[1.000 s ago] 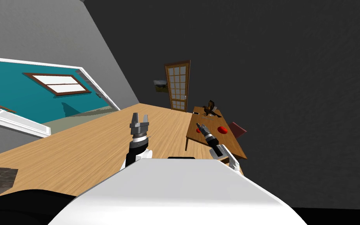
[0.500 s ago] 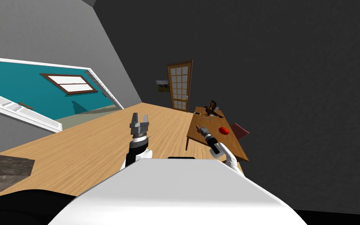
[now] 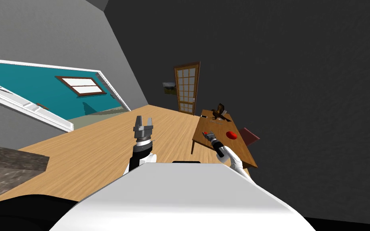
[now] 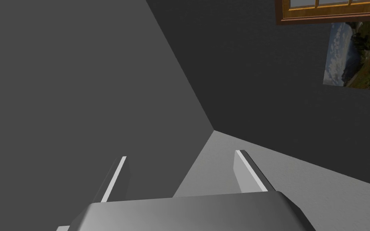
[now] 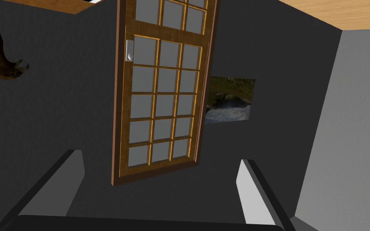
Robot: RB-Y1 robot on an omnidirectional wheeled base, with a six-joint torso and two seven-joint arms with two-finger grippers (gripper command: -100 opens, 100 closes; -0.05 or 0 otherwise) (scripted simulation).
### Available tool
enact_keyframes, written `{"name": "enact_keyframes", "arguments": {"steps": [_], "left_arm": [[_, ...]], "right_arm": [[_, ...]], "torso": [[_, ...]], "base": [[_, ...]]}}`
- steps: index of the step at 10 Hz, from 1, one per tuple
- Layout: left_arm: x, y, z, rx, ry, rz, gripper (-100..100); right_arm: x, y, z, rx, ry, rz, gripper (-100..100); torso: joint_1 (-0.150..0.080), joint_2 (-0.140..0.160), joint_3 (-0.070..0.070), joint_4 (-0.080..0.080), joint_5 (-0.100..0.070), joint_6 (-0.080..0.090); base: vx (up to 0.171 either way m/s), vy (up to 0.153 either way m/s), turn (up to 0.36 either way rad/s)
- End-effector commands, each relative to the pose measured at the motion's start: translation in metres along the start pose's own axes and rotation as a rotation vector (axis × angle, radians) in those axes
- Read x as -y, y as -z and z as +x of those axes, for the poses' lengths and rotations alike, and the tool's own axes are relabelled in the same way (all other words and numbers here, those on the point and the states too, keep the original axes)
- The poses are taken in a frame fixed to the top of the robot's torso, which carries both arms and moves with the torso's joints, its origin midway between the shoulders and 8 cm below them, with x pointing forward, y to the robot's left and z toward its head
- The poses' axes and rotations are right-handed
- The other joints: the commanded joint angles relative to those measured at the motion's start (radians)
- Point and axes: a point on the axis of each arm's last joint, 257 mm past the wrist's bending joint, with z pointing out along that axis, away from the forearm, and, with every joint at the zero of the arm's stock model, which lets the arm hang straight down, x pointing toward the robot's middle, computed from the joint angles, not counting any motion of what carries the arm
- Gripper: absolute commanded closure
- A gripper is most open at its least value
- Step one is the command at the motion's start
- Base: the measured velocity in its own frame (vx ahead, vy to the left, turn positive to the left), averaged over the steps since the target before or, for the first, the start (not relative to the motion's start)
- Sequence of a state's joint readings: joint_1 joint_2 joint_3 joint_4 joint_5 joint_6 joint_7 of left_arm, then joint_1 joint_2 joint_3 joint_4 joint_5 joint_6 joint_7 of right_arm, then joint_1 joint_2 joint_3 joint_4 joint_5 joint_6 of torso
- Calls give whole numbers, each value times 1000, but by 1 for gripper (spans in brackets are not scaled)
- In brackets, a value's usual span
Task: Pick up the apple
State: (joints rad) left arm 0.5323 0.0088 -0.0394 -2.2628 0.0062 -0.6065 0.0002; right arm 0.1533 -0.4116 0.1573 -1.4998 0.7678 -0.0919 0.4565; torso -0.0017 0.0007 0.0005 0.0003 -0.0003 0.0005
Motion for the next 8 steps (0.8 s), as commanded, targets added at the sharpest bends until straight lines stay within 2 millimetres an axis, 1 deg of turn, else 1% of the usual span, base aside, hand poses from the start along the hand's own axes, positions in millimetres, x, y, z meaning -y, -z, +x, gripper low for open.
{"name": "enact_keyframes", "arguments": {"steps": [1, 2, 3, 4, 5, 6, 7, 8], "left_arm": [[0, 0, 0, 0, 0, 0, 0], [0, 0, 0, 0, 0, 0, 0], [0, 0, 0, 0, 0, 0, 0], [0, 0, 0, 0, 0, 0, 0], [0, 0, 0, 0, 0, 0, 0], [0, 0, 0, 0, 0, 0, 0], [0, 0, 0, 0, 0, 0, 0], [0, 0, 0, 0, 0, 0, 0]], "right_arm": [[13, -3, 21, -58, 120, 29, -100], [15, -2, 24, -67, 138, 31, -100], [26, -4, 41, -116, 238, 52, -100], [27, -3, 43, -120, 253, 52, -100], [37, -4, 54, -160, 344, 70, -100], [39, -3, 59, -172, 370, 70, -100], [50, -3, 72, -215, 457, 87, -100], [51, -2, 75, -222, 488, 85, -100]], "torso": [[0, 0, 0, 0, 0, 0], [0, 0, 0, 0, 0, 0], [0, 0, 0, 0, 0, 0], [0, 0, 0, 0, 0, 0], [0, 0, 0, 0, 0, 0], [0, -1, 0, 0, 0, 0], [0, -1, 0, 0, 0, 0], [0, 0, 0, 0, 0, 0]], "base": [[-16, -26, 111], [-15, -22, 62], [-11, -22, 113], [-9, -23, 55], [-14, -25, 124], [-9, -26, 61], [-12, -27, 110], [-7, -28, 61]]}}
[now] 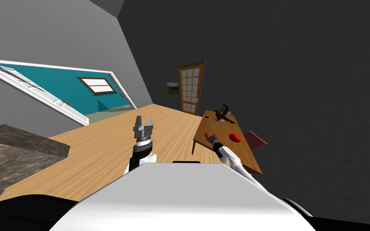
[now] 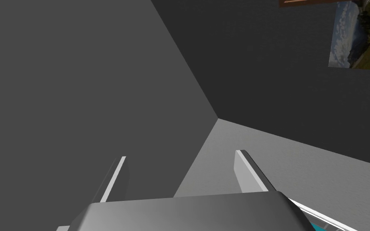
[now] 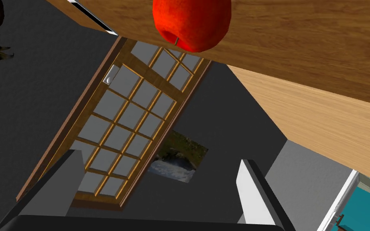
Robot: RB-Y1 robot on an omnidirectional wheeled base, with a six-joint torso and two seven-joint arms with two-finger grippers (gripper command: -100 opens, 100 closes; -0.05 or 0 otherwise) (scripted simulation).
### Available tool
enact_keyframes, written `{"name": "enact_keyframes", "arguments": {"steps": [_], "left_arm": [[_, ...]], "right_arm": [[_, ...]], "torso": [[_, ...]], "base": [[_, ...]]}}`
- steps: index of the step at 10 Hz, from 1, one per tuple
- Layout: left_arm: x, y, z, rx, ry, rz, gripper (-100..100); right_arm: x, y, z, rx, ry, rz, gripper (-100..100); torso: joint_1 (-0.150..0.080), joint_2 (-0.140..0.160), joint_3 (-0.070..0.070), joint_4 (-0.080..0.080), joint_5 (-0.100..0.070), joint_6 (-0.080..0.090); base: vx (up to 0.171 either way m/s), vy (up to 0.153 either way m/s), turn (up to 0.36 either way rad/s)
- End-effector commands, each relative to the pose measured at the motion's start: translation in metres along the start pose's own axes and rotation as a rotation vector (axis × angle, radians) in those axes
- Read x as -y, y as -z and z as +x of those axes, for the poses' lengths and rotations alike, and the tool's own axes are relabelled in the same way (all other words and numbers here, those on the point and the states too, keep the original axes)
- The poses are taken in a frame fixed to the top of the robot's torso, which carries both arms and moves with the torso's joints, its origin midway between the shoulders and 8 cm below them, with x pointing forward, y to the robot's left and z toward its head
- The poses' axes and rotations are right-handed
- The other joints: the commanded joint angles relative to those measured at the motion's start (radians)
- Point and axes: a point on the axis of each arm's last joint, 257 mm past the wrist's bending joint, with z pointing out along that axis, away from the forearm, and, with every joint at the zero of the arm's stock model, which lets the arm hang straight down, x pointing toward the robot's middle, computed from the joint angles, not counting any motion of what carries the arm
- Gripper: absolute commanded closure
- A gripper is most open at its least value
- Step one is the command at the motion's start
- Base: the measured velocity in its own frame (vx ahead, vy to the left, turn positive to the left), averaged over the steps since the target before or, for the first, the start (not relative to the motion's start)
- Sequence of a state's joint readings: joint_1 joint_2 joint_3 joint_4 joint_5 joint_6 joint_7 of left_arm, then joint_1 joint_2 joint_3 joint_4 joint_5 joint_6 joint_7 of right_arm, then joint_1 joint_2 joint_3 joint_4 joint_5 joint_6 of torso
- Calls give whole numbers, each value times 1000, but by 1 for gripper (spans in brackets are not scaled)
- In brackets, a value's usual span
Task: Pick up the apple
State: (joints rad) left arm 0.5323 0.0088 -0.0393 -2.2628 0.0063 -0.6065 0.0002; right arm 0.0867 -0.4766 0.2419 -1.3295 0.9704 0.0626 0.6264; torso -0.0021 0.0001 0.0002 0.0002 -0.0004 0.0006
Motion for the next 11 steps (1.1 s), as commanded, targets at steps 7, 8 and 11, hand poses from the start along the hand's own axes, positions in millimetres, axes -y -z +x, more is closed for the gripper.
{"name": "enact_keyframes", "arguments": {"steps": [7, 8, 11], "left_arm": [[0, 0, 0, 0, 0, 0, 0], [0, 0, 0, 0, 0, 0, 0], [0, 0, 0, 0, 0, 0, 0]], "right_arm": [[21, -6, 66, -173, 489, 39, -100], [21, -6, 66, -174, 498, 38, -100], [30, -4, 88, -236, 709, 45, -100]], "torso": [[0, -1, 0, 0, 0, 0], [0, -1, -1, 0, 0, 0], [0, -1, -1, 0, 0, 0]], "base": [[-2, -32, 104], [3, -33, 60], [1, -37, 101]]}}
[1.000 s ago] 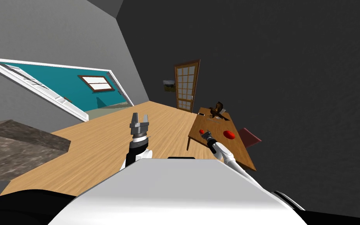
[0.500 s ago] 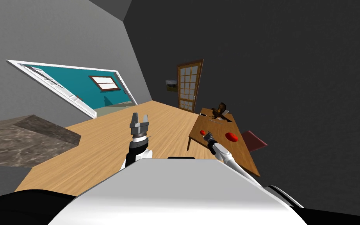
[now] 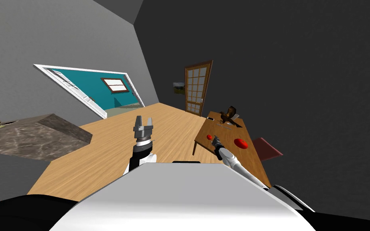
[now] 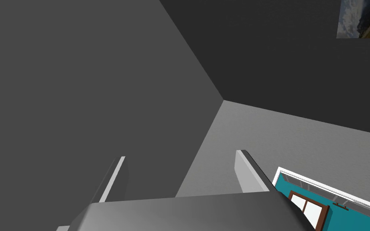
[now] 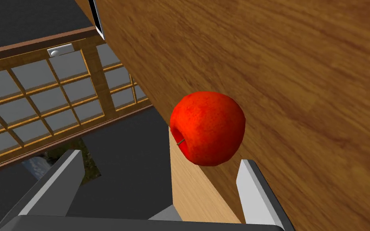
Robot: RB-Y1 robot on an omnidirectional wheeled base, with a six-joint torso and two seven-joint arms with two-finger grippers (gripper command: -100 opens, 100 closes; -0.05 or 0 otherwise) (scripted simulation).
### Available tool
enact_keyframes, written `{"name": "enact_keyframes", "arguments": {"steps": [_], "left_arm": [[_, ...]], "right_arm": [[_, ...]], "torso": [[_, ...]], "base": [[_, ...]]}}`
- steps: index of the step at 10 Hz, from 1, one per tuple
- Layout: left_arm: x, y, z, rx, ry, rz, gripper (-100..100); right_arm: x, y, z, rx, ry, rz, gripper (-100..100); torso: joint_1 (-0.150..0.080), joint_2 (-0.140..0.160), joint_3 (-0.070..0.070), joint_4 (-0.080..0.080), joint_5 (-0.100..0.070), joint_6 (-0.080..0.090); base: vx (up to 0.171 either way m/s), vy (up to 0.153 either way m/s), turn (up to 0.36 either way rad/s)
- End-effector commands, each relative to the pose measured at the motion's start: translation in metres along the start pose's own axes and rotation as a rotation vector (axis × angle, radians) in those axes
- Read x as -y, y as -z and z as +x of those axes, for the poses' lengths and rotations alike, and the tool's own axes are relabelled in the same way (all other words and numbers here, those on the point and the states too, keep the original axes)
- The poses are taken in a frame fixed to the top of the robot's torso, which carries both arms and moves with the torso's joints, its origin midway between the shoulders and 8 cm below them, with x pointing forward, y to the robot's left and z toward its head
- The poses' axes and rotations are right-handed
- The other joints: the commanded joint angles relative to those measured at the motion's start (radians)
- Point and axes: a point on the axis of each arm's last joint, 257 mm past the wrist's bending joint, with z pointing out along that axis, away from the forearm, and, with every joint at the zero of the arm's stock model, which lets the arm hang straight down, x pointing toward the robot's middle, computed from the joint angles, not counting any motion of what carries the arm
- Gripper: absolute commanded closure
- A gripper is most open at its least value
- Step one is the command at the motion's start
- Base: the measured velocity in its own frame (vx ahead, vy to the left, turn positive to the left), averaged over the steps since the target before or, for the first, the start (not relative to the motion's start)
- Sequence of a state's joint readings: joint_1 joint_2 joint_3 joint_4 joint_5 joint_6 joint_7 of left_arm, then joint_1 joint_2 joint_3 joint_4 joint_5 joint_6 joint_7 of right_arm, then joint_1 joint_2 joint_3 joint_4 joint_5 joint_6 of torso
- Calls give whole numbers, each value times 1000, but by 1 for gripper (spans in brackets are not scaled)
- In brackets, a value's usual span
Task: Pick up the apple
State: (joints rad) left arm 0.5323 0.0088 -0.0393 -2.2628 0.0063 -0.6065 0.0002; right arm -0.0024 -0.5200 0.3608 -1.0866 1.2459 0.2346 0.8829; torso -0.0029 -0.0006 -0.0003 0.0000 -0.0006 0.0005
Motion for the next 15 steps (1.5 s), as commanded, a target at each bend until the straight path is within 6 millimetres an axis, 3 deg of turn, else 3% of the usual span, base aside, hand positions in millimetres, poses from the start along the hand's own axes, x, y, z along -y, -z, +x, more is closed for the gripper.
{"name": "enact_keyframes", "arguments": {"steps": [1, 7, 15], "left_arm": [[0, 0, 0, 0, 0, 0, 0], [0, 0, 0, 0, 0, 0, 0], [0, 0, 0, 0, 0, 0, 0]], "right_arm": [[0, -1, 5, -16, 64, 3, -100], [-10, -1, 37, -98, 443, 11, -100], [-29, 7, 53, -129, 854, 0, -100]], "torso": [[0, 0, 0, 0, 0, 0], [0, -1, 0, 0, 0, 0], [0, -2, -1, 0, 0, 0]], "base": [[-1, -37, 67], [6, -41, 116], [17, -41, 105]]}}
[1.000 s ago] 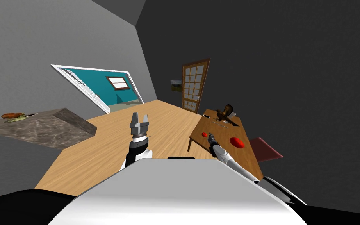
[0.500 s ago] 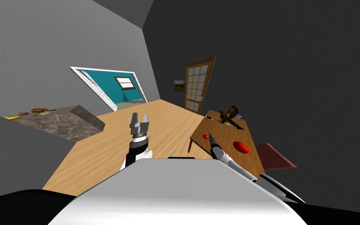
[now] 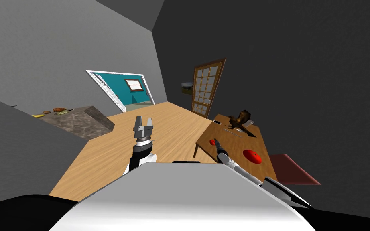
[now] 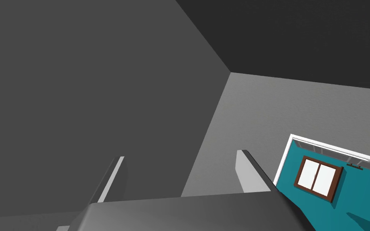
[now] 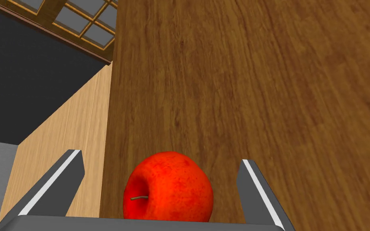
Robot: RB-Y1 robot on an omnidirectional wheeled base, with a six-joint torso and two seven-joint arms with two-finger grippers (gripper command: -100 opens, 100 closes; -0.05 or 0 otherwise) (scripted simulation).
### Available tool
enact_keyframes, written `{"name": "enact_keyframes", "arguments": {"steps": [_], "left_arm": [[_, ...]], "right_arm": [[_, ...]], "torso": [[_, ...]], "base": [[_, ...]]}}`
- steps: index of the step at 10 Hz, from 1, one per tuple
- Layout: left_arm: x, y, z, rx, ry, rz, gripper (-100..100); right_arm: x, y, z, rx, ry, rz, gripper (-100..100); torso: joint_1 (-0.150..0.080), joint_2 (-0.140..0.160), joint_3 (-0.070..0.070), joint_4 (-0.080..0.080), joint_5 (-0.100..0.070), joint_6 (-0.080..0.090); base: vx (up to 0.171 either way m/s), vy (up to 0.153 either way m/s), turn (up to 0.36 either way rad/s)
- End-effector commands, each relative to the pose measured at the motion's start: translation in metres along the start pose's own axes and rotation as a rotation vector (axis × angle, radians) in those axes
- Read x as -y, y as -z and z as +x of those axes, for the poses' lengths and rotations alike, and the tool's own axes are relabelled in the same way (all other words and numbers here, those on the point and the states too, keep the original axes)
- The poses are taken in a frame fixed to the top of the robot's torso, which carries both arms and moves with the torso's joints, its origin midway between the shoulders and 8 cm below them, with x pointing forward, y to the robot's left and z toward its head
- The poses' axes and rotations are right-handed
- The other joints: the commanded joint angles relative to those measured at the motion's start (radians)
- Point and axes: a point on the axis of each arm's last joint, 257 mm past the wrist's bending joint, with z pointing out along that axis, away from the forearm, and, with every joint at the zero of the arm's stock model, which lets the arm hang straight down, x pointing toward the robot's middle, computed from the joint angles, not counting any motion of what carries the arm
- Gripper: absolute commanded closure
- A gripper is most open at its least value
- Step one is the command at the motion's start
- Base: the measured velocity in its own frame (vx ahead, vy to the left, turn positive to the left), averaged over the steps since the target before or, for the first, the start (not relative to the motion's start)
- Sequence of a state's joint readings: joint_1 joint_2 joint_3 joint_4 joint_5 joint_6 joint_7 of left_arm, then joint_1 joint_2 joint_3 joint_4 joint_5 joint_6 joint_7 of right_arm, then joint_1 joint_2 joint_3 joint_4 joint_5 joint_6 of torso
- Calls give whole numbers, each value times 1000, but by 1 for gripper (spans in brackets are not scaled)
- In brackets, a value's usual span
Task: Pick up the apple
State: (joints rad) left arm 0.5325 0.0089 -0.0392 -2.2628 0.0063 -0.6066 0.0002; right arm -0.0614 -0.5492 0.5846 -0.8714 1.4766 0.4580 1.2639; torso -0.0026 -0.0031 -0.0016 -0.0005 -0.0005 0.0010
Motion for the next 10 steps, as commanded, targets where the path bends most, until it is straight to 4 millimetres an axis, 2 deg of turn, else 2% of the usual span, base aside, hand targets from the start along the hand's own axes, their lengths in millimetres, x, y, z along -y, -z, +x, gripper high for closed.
{"name": "enact_keyframes", "arguments": {"steps": [1, 3, 4, 5, 6, 7, 8, 10], "left_arm": [[0, 0, 0, 0, 0, 0, 0], [0, 0, 0, 0, 0, 0, 0], [0, 0, 0, 0, 0, 0, 0], [0, 0, 0, 0, 0, 0, 0], [0, 0, 0, 0, 0, 0, 0], [0, 0, 0, 0, 0, 0, 0], [0, 0, 0, 0, 0, 0, 0], [0, 0, 0, 0, 0, 0, 0]], "right_arm": [[-6, 3, -5, 4, 73, -1, -100], [-17, 9, -16, 23, 130, -10, -100], [-12, 7, -11, 15, 111, -7, -100], [-13, 7, -12, 16, 115, -8, 0], [-33, 17, 0, -14, 85, -35, -100], [-46, 24, 13, -47, 55, -53, -100], [-52, 27, 12, -45, 56, -63, -100], [-91, 51, 36, -110, 3, -117, -100]], "torso": [[0, 0, 0, 0, 0, 0], [2, 0, 0, 0, 0, 0], [3, -1, 0, 0, 1, 0], [3, 0, 0, 0, 1, 0], [3, 1, 1, 0, 1, 0], [3, 2, 1, 0, 1, -1], [2, 3, 1, 1, 1, 0], [2, 3, 2, 1, 0, 0]], "base": [[38, -26, 95], [38, 1, 90], [19, 6, 23], [0, 0, 0], [0, -2, 355], [-2, -22, 381], [-5, -21, 215], [-10, -14, 399]]}}
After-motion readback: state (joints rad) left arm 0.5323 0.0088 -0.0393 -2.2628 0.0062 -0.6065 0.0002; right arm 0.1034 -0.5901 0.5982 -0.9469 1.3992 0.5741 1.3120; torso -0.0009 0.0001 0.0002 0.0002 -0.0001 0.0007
